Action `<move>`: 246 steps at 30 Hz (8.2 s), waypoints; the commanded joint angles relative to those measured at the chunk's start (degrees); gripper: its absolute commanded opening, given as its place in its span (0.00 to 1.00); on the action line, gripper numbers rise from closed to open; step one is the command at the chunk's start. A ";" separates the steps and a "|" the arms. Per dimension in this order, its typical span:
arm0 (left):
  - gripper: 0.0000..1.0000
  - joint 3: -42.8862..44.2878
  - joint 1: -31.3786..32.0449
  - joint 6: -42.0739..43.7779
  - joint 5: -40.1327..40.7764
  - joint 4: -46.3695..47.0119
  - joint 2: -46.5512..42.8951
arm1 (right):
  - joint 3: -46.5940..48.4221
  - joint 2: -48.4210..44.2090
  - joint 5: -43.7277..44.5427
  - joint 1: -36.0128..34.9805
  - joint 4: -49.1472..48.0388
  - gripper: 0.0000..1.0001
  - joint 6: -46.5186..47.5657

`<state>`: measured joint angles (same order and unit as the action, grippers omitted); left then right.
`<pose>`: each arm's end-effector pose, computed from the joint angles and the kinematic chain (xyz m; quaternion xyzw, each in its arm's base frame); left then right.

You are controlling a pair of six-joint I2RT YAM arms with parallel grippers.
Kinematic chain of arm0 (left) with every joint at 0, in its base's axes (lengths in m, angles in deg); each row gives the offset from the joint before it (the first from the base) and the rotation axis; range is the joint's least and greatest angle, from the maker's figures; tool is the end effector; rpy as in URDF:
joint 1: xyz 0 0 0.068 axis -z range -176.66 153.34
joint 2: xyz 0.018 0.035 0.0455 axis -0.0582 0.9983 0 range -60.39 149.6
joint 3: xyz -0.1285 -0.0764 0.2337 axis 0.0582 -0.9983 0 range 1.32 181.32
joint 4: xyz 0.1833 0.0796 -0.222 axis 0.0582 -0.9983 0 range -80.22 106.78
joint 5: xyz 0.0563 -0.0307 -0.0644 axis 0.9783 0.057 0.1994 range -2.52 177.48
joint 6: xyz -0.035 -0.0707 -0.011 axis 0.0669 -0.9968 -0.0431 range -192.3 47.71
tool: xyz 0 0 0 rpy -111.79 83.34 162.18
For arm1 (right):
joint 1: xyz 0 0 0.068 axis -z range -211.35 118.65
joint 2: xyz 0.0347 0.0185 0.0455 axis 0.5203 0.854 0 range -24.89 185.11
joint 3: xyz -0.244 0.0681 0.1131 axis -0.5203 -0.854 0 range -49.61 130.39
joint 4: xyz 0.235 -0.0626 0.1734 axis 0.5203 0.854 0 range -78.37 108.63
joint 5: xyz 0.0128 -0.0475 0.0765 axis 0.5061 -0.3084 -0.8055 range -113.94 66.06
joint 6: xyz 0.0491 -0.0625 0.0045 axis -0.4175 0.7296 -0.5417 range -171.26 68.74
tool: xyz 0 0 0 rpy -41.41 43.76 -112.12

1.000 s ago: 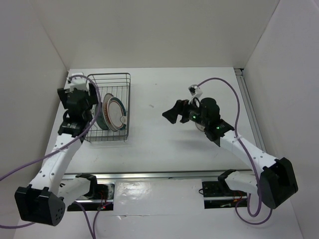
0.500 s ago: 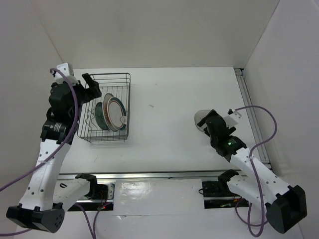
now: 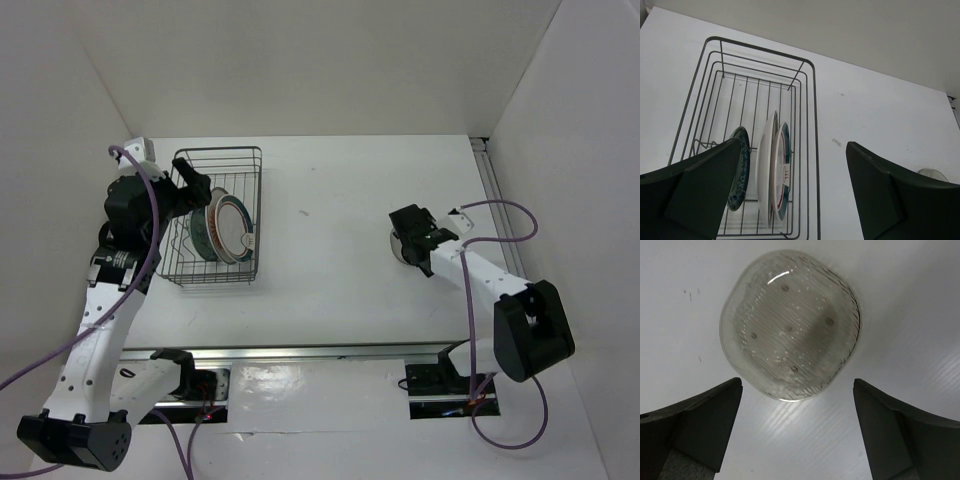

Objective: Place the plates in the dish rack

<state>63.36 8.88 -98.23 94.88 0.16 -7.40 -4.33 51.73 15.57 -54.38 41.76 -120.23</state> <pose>0.2701 -0.0174 0.4134 -0.1747 0.7313 -0.1316 0.6460 0.2863 0.0742 0.1668 0.4326 0.8073 -0.0608 0.3967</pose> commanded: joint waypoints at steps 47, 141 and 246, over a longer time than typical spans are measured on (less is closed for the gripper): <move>1.00 -2.01 -0.27 -1.40 -5.36 5.97 -5.18 | -2.47 12.70 -13.13 14.76 -8.85 0.00 3.48; 0.00 -9.03 4.30 47.21 29.96 23.30 -4.47 | 5.62 -8.59 -56.29 -4.93 -41.64 1.00 45.33; 1.00 -9.39 1.39 4.22 -14.44 -5.16 -14.94 | 28.29 -20.54 9.77 -28.12 10.55 1.00 49.38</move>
<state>54.11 9.34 -92.31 84.06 -5.67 -19.90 21.42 34.33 9.42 -79.84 41.17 -68.24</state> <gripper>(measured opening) 1.001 0.999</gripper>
